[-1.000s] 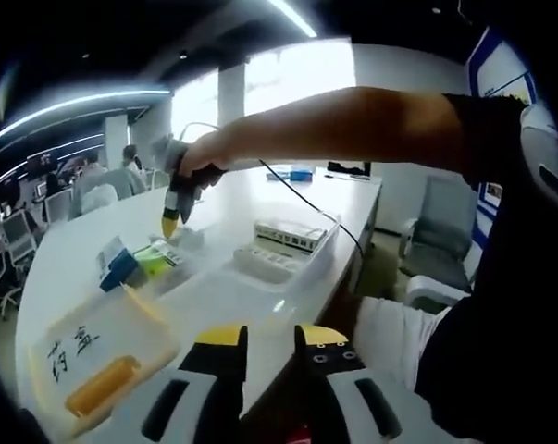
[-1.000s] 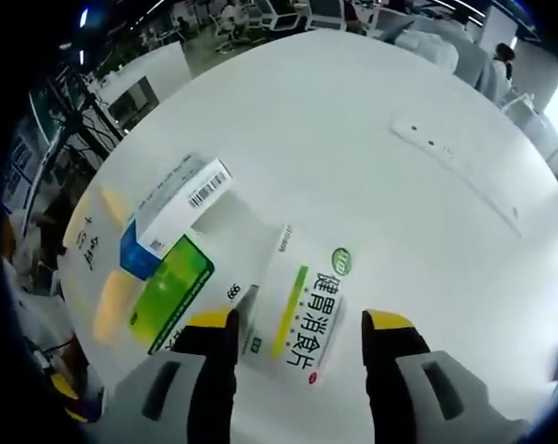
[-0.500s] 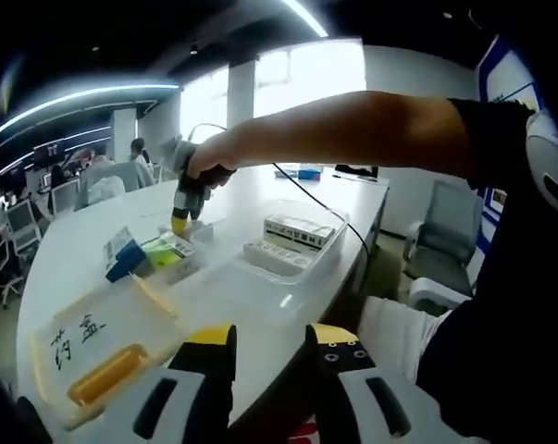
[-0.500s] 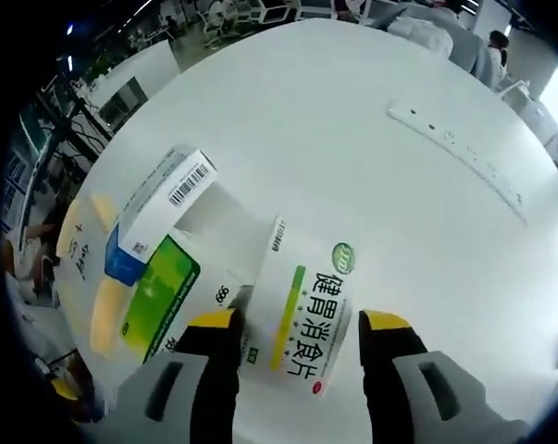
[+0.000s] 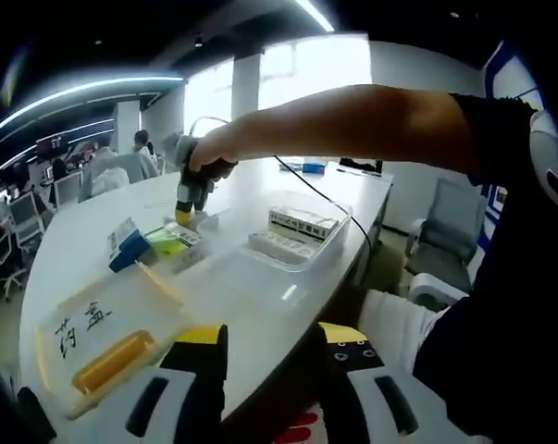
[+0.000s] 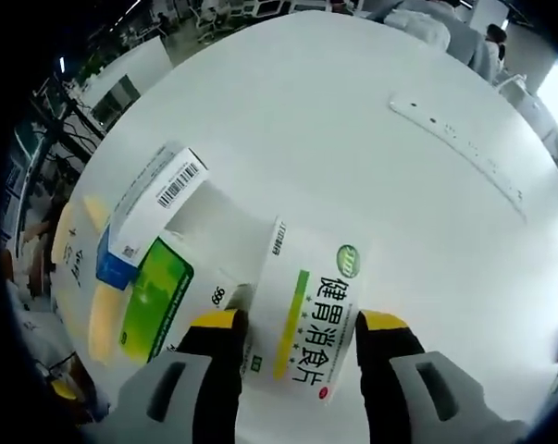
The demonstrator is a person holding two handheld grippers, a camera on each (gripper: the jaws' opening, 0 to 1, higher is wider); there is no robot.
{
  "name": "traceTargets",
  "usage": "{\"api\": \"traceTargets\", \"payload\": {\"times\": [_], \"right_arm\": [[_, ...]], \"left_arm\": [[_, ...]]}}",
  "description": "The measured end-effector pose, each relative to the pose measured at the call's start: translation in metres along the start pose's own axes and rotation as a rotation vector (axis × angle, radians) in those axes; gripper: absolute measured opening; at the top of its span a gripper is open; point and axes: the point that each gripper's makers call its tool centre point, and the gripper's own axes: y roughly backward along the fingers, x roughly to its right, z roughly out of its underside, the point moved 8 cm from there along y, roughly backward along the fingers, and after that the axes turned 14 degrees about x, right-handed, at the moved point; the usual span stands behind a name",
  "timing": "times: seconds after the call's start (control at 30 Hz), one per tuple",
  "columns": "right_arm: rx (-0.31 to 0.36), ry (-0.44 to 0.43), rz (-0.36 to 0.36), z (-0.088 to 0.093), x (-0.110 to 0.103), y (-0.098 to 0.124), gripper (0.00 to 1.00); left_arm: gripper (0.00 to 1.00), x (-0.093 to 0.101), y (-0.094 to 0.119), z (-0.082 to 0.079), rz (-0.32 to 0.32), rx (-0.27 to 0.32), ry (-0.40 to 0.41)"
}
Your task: Arrange the small medicine boxes into an aligned row inside the storage area until every box is upright, visible, and separated from the surrounding clutter.
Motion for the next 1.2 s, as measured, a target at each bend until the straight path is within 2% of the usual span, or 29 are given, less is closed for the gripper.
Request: {"api": "traceTargets", "payload": {"times": [0.23,0.37,0.5,0.57,0.8,1.03,1.13,1.2], "right_arm": [[0.013,-0.017,0.029,0.003,-0.001,-0.002,0.47],[0.021,-0.037,0.044,0.008,-0.004,0.001,0.46],[0.034,-0.056,0.047,0.015,-0.004,0.003,0.45],[0.036,-0.064,0.045,0.007,0.001,-0.001,0.45],[0.049,-0.094,0.037,0.016,-0.005,0.009,0.45],[0.086,-0.113,0.042,0.033,-0.018,0.041,0.44],[0.098,-0.131,0.048,0.036,-0.025,0.06,0.44],[0.132,-0.139,0.04,0.034,-0.03,0.072,0.44]], "left_arm": [[0.42,0.002,0.002,-0.001,0.002,-0.003,-0.001],[0.43,0.005,0.004,0.002,0.01,-0.025,-0.007],[0.45,0.004,0.005,0.004,0.001,-0.027,0.007],[0.46,0.004,0.006,0.005,-0.004,-0.034,0.01],[0.48,0.004,0.009,0.003,-0.012,-0.03,0.017],[0.48,0.009,0.014,0.003,-0.013,-0.026,0.02],[0.48,0.011,0.015,0.001,-0.011,-0.023,0.016],[0.48,0.013,0.016,0.0,-0.011,-0.026,0.011]]}}
